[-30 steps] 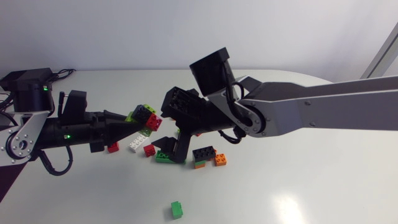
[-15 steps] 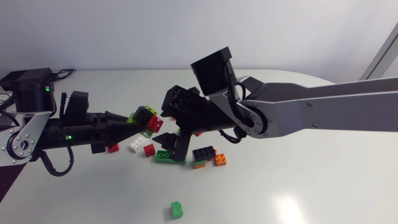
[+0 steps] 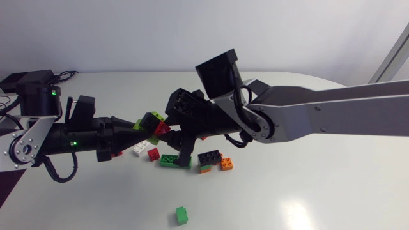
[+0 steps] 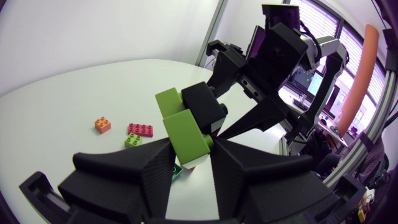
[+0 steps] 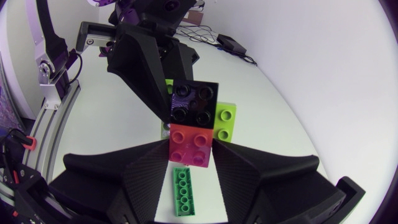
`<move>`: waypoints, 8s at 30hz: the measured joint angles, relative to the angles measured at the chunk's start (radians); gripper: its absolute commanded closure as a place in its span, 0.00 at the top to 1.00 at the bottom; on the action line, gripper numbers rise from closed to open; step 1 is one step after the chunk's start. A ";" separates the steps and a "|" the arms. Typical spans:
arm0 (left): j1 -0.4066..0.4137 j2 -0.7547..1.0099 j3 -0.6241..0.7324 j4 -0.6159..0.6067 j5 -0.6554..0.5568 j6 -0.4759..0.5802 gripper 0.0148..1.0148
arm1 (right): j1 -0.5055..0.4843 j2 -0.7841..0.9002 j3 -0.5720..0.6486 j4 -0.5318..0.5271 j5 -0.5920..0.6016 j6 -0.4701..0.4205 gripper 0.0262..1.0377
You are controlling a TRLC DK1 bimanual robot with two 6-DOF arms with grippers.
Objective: Disassemble duplo
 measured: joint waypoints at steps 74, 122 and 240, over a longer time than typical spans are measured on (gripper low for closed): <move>-0.028 -0.034 -0.007 -0.021 -0.068 0.056 0.18 | -0.208 -0.083 0.019 0.011 -0.052 0.071 0.96; -0.116 -0.062 -0.034 -0.017 -0.168 0.105 0.18 | 0.008 -0.087 -0.092 0.134 -0.006 0.045 0.82; -0.299 0.355 -0.024 0.192 -0.949 0.184 0.40 | -0.152 0.117 0.103 -0.056 0.111 0.174 0.46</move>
